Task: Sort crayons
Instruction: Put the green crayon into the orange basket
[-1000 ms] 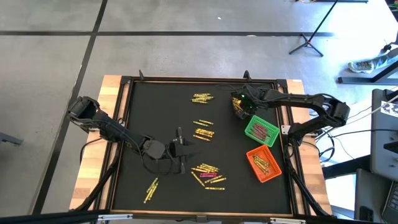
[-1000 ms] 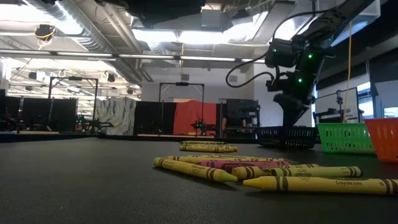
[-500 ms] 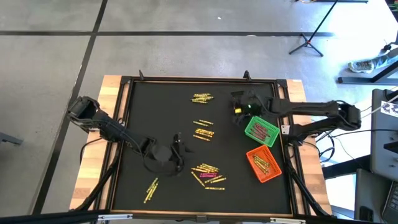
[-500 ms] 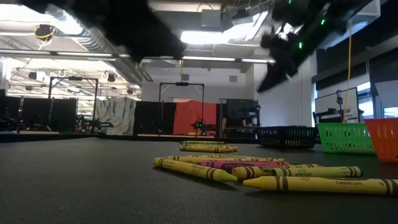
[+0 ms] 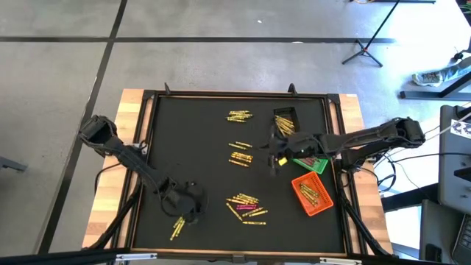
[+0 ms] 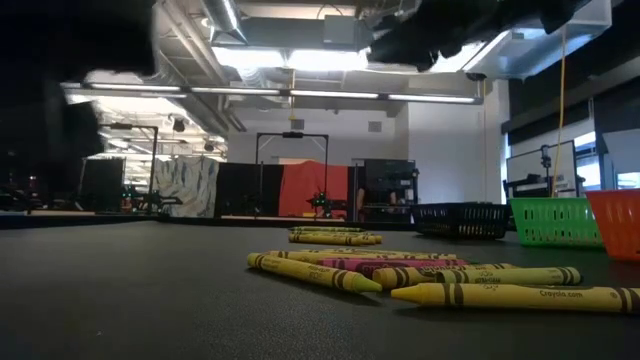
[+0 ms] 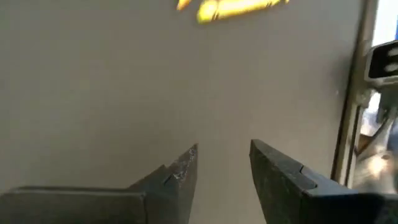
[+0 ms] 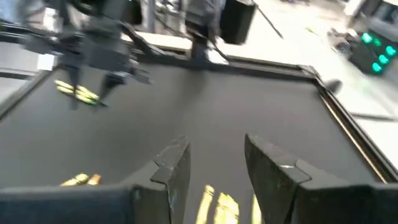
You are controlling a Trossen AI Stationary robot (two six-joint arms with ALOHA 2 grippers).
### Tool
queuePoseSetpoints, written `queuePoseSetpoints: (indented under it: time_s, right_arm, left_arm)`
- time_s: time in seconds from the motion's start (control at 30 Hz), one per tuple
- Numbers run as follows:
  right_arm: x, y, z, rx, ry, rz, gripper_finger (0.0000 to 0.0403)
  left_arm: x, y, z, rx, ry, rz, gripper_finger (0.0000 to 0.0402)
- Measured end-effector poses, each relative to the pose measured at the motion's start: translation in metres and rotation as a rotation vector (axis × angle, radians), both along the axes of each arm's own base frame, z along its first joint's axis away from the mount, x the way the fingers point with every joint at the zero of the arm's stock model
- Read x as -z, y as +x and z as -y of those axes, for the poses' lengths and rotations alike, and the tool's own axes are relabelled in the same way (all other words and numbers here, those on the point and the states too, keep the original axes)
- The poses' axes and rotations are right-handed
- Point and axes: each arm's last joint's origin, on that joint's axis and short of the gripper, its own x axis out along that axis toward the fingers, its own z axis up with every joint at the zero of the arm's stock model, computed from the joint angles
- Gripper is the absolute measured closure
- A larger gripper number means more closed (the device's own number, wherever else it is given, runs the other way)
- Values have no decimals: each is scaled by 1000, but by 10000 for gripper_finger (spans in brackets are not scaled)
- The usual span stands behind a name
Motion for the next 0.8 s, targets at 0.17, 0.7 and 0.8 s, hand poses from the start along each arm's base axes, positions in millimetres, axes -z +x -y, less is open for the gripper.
queuePoseSetpoints:
  time_s: [0.17, 0.7, 0.8]
  right_arm:
    - [8, 7, -19, -71, -26, 12, 252]
    - [17, 15, -27, -95, -52, 20, 252]
    - [17, 15, -27, -95, -52, 19, 252]
  left_arm:
    - [4, -18, 16, -103, -125, -138, 271]
    - [19, -43, 18, -305, -7, -273, 280]
    - [22, -43, 18, -306, 7, -283, 280]
